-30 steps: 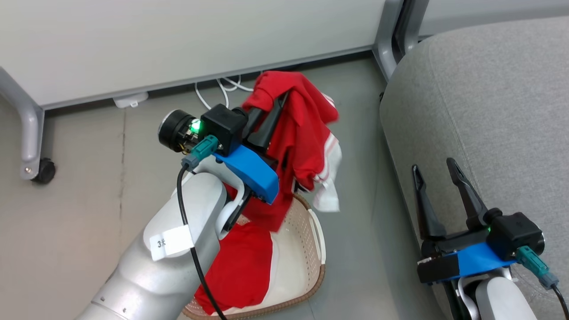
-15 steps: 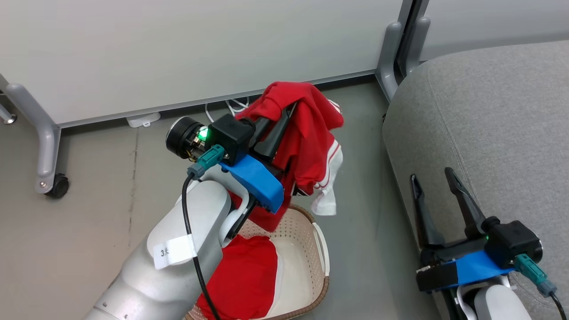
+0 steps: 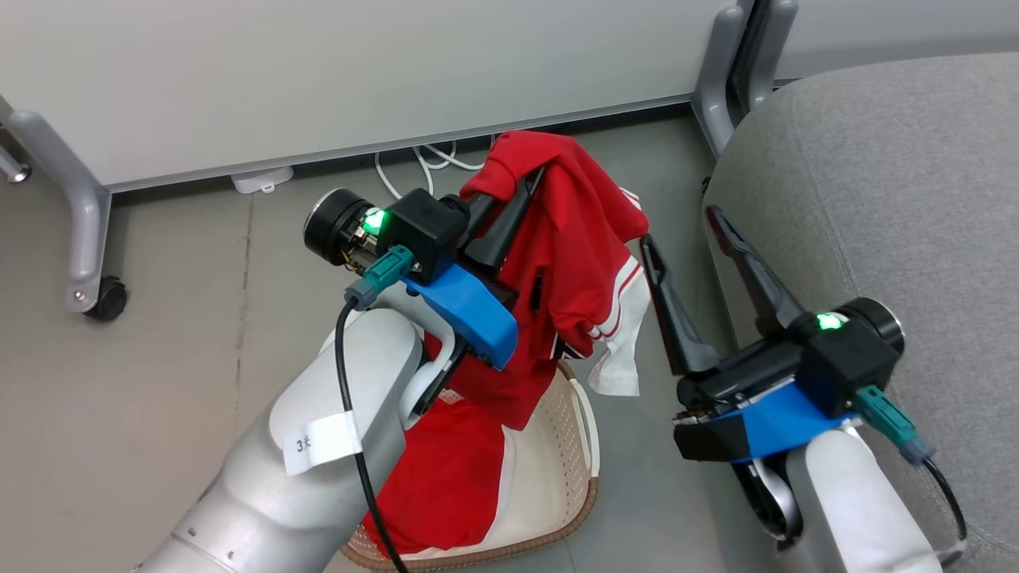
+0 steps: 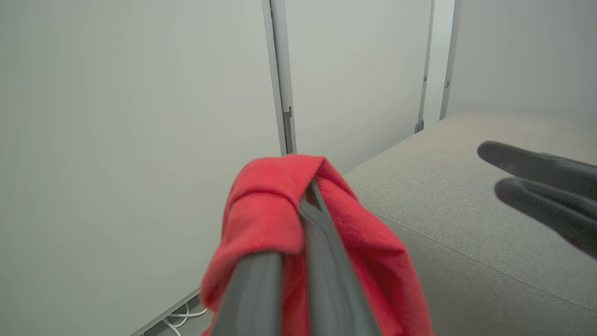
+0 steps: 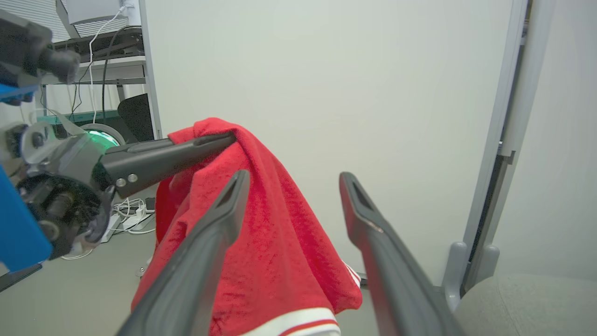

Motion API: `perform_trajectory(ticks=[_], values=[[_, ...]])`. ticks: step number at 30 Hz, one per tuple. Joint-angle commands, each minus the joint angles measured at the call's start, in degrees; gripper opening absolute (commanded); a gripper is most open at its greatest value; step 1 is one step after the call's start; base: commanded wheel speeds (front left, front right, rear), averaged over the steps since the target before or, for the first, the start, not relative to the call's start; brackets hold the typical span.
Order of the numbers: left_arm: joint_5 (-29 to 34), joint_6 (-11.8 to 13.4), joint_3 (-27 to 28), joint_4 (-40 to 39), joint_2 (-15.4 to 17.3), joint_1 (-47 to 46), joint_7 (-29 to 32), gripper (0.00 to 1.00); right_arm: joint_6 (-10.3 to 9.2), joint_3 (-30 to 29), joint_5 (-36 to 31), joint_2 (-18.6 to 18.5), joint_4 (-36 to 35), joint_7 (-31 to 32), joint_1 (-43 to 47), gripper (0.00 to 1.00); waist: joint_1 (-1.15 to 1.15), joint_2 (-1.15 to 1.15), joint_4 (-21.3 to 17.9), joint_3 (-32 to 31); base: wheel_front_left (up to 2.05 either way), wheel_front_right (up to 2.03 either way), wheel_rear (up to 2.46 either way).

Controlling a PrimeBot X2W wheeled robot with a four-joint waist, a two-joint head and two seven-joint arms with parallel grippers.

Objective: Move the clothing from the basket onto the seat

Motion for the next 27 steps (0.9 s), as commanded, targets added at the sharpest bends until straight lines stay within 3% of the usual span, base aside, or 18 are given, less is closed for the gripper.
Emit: perform_trajectory(ticks=[1, 12, 22, 23, 24, 27], values=[[0.1, -0.1, -0.3, -0.3, -0.2, -0.8, -0.2, 0.0, 0.01, 1.1, 0.2, -0.2, 0.5, -0.2, -1.7, 1.0, 0.0, 0.0, 0.4, 0.4, 0.0, 0.0, 0.0], [0.2, -0.1, -2.3, -0.9, -1.8, -2.9, -0.2, 0.0, 0.01, 8.0, 0.0, -0.2, 8.5, -0.2, -8.8, 1.0, 0.0, 0.0, 2.7, 2.2, 0.0, 0.0, 0.0], [0.0, -0.1, -3.6, -1.9, -2.7, -4.2, -0.2, 0.0, 0.01, 8.9, -0.5, -0.1, 20.2, -0.1, -15.4, 1.0, 0.0, 0.0, 4.2, 3.4, 0.0, 0.0, 0.0], [0.0, -0.1, -3.9, -2.1, -2.9, -4.2, -0.2, 0.0, 0.01, 9.2, 0.2, -0.2, 22.6, -0.1, -16.2, 0.41, 0.0, 0.0, 4.4, 3.4, 0.0, 0.0, 0.0], [-0.1, -0.1, -4.0, -2.2, -2.9, -4.2, -0.2, 0.0, 0.01, 9.2, 0.5, -0.2, 23.3, -0.1, -16.7, 0.0, 0.0, 0.0, 4.5, 3.4, 0.0, 0.0, 0.0], [-0.3, -0.1, -4.2, -2.3, -3.1, -4.1, -0.2, 0.0, 0.01, 9.3, 1.4, -0.2, 24.4, -0.1, -17.6, 0.0, 0.0, 0.0, 4.7, 3.3, 0.0, 0.0, 0.0]])
